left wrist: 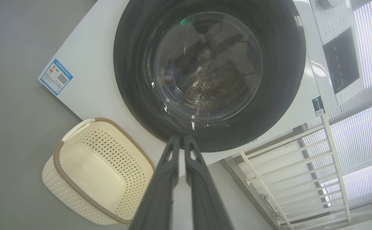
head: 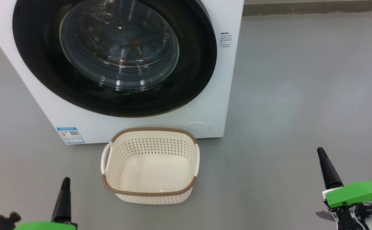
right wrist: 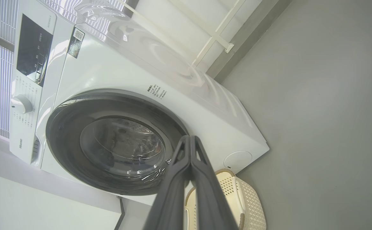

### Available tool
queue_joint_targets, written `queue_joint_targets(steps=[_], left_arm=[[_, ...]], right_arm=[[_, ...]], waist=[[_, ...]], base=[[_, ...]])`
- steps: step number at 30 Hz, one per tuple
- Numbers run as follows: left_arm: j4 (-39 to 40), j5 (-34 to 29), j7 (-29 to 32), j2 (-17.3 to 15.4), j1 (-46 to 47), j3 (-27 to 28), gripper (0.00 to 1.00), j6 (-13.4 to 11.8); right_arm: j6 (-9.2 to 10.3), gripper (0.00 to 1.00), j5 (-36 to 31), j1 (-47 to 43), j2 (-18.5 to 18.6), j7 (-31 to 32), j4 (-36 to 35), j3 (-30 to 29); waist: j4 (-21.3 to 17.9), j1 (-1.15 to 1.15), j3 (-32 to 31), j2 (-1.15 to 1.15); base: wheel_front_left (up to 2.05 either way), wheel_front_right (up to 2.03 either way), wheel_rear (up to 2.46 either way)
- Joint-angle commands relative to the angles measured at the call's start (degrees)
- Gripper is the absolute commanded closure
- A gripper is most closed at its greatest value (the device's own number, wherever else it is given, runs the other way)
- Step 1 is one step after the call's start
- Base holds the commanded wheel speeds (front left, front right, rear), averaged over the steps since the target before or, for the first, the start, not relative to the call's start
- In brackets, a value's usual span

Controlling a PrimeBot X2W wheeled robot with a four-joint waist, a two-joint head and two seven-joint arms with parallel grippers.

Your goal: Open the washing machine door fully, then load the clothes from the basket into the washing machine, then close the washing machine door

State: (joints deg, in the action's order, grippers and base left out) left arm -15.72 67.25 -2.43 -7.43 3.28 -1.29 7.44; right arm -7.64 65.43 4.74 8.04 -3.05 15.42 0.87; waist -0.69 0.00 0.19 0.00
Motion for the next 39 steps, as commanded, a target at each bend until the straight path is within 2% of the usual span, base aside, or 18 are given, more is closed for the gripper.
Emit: queue_joint_targets(steps=[1, 39], left_arm=[[1.2, 1.5, 0.5, -0.3, 2.3, 1.7, 1.0, 0.0], [1.2, 18.7, 6.8, 3.3, 3.1, 6.3, 1.0, 0.0]], right_arm=[[0.09, 1.0, 1.8, 1.7, 0.3, 0.4, -1.3, -0.2], [0.14, 1.0, 20.7, 1.8, -3.3, 6.7, -1.1, -5.0]], waist=[[0.0, 0.0, 0.0, 0.0], [0.5, 0.0, -0.1, 0.0]], base=[[0.0, 0.0, 0.0], [0.0, 0.0, 0.0]])
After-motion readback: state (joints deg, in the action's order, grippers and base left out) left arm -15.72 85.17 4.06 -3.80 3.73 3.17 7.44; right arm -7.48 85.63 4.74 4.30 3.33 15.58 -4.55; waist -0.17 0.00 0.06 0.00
